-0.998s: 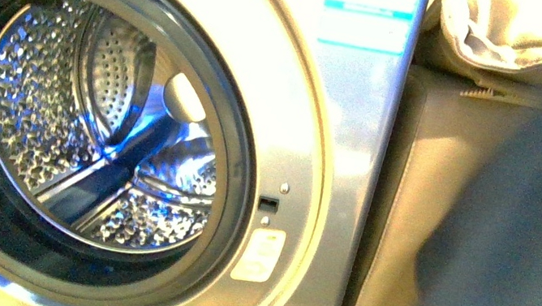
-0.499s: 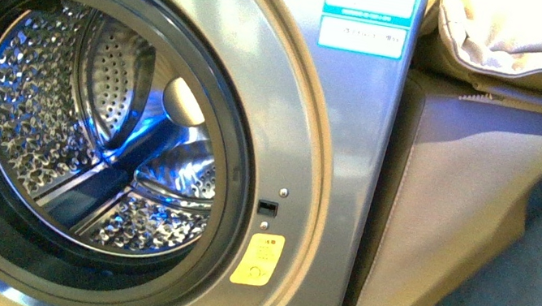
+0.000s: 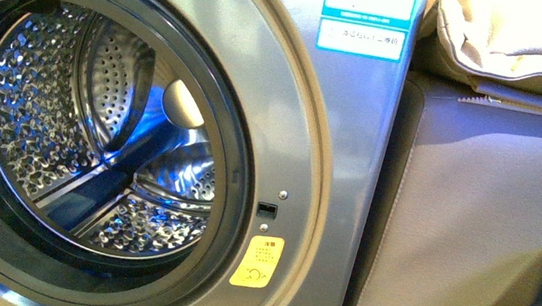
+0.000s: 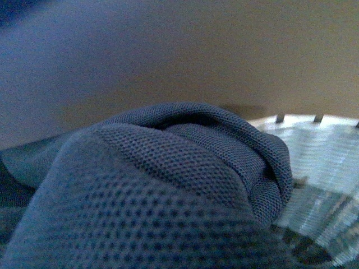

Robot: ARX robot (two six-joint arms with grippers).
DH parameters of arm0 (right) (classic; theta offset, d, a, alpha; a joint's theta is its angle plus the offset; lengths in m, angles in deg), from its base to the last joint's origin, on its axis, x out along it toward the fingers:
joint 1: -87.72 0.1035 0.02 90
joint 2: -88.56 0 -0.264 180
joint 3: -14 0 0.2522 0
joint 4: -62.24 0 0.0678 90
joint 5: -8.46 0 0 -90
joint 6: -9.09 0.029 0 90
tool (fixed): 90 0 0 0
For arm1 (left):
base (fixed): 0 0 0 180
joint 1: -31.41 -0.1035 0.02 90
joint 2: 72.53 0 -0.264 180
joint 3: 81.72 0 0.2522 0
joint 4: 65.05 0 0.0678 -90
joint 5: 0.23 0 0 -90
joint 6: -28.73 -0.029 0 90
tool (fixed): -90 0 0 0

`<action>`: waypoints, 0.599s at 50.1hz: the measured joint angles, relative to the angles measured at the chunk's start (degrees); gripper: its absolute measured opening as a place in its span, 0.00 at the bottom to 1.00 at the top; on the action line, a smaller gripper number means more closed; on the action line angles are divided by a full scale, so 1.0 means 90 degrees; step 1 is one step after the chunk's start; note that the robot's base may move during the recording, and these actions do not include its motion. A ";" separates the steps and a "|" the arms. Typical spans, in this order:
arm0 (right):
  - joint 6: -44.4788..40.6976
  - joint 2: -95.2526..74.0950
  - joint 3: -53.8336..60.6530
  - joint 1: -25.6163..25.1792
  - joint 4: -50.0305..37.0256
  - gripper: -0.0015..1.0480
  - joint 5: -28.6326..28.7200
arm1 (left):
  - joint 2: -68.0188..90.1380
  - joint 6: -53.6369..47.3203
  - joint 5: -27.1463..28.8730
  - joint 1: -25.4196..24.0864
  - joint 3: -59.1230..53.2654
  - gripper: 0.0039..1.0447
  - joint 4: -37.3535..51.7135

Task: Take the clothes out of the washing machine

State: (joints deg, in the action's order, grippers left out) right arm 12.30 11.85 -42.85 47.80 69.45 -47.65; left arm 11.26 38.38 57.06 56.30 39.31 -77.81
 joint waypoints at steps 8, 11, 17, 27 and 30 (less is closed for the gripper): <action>-0.0372 -0.0420 0.0906 0.0374 -0.0347 0.27 -0.0328 | 0.0000 0.0000 0.0000 0.0000 0.0002 0.94 0.0000; -0.0464 -0.0573 0.1117 0.0500 -0.0403 0.37 -0.0396 | 0.0000 0.0000 0.0000 0.0000 0.0002 0.94 0.0000; -0.0554 -0.0763 0.1389 0.0651 -0.0498 0.55 -0.0435 | 0.0000 0.0000 0.0000 -0.0002 0.0002 0.94 0.0000; -0.0600 -0.0748 0.1421 0.0663 -0.0444 0.91 -0.0318 | 0.0000 0.0000 0.0000 0.0000 0.0002 0.94 0.0000; -0.0595 -0.0685 0.1421 0.0646 -0.0381 0.94 -0.0243 | 0.0000 0.0000 0.0000 -0.0002 0.0002 0.94 0.0000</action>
State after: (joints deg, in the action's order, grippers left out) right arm 6.94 5.69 -30.07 53.61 66.02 -49.83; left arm 11.26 38.38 57.06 56.27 39.33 -77.81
